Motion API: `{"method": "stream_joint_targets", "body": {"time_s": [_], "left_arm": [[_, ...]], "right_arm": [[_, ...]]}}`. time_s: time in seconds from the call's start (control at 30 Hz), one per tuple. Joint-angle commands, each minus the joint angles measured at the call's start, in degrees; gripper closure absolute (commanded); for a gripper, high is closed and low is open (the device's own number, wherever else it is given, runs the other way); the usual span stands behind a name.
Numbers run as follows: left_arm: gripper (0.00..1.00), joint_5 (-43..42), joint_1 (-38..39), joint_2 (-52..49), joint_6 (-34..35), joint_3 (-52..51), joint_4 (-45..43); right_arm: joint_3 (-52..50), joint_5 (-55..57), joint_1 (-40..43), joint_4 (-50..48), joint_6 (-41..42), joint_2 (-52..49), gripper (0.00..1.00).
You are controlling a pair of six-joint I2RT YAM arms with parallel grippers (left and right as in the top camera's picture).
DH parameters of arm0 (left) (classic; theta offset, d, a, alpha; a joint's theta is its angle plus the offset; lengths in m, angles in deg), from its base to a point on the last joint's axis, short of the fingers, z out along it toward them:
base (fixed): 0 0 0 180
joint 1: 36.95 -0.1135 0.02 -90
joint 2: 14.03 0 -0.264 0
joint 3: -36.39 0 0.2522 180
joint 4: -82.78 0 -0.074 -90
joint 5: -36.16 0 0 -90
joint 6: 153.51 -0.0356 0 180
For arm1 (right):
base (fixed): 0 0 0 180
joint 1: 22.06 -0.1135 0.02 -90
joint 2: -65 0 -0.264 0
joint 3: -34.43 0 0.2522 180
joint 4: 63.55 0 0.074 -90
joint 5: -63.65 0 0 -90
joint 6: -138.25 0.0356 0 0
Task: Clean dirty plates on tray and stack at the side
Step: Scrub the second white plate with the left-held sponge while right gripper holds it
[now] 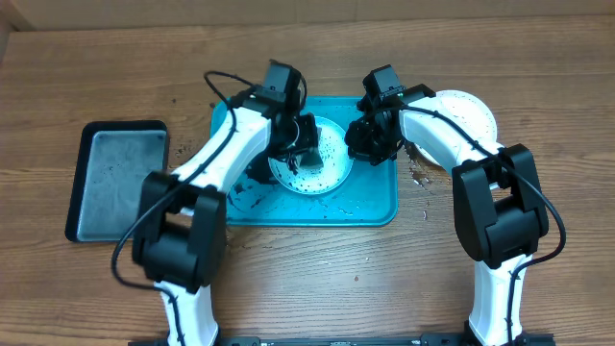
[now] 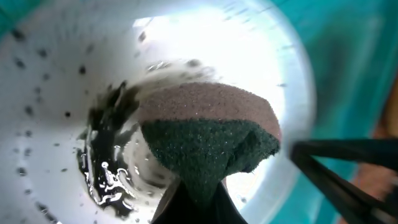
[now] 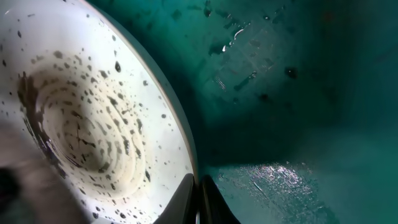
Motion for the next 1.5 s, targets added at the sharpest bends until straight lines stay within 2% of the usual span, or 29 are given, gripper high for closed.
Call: {"method": "stream_joint_targets", "body": {"time_s": [0.0,0.1,0.2,0.33,0.43,0.5,0.57,0.7,0.9,1.03,1.17,1.47], "left_arm": [[0.96,0.7,0.5,-2.8,3.1,-0.5,-0.3],[0.96,9.3,0.5,-3.7,3.1,-0.5,-0.2],[0.96,22.9,0.3,-4.0,3.1,-0.4,1.5],[0.96,30.6,-1.1,-3.3,2.1,0.3,4.4],[0.96,29.8,-2.4,-3.1,0.9,2.6,6.6],[0.96,26.1,-2.8,-3.1,0.2,4.6,7.1],[0.96,18.6,-2.8,-3.1,-1.7,5.7,4.8],[0.96,3.3,-1.2,-3.7,-1.0,5.4,-2.4],[0.96,1.4,2.8,-6.9,3.7,5.4,-5.6],[0.96,-1.1,4.4,-9.9,3.9,5.4,-5.4],[0.96,0.4,4.5,-11.5,2.3,5.4,-4.1],[0.96,27.4,0.3,-10.1,1.8,7.4,7.2]], "right_arm": [[-0.3,1.6,-0.3,0.3,0.9,0.0,0.96],[-0.3,1.6,-0.3,0.3,0.9,0.0,0.96],[-0.3,2.2,-0.3,1.0,0.9,0.0,0.96],[-0.3,5.8,-0.3,3.4,0.9,0.0,0.96],[-0.3,7.5,-0.3,4.5,0.8,0.0,0.96],[-0.3,7.4,-0.3,4.7,0.9,0.0,0.96],[-0.3,7.2,-0.3,4.6,0.9,0.0,0.96],[-0.2,7.2,-0.3,4.7,0.9,0.0,0.96],[-0.2,7.2,-0.3,5.4,0.9,0.0,0.96],[-0.2,7.2,-0.3,5.5,0.9,0.0,0.96],[-0.1,7.3,-0.3,5.5,0.9,0.0,0.96],[-0.1,7.3,-0.3,5.8,0.9,0.0,0.96]]}}
